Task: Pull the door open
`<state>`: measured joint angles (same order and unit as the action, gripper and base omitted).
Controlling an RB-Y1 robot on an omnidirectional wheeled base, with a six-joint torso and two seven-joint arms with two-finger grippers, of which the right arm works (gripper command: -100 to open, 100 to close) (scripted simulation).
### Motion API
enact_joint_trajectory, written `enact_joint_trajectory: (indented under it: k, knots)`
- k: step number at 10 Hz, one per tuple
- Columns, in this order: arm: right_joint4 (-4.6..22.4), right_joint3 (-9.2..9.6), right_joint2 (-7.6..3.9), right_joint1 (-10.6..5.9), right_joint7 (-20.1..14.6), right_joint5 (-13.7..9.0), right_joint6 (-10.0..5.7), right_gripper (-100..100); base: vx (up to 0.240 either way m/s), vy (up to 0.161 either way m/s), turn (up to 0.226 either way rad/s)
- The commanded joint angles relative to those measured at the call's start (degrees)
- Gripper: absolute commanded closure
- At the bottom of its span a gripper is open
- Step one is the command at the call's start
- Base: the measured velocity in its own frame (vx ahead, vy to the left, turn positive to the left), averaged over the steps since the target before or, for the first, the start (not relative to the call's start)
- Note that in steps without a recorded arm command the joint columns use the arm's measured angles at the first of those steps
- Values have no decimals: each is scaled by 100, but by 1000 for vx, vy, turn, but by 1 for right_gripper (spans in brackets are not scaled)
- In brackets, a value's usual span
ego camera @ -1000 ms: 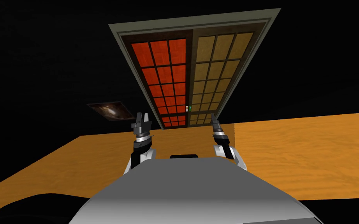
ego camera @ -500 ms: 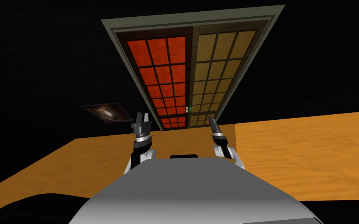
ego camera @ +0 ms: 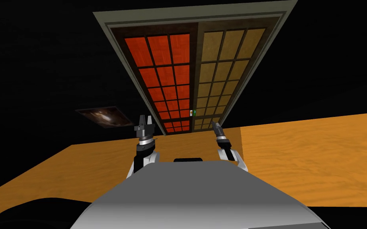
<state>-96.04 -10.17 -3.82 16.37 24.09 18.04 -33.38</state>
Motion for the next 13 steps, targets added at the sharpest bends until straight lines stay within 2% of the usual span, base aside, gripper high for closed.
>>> enact_joint_trajectory:
  k: [1, 13]
  knots:
    - [214, -36, -1, -50, 195, 99, -93, -100, 96, 15, -33]
    - [1885, -354, 19, -588, 1532, 815, -664, -100, 99, 21, -31]
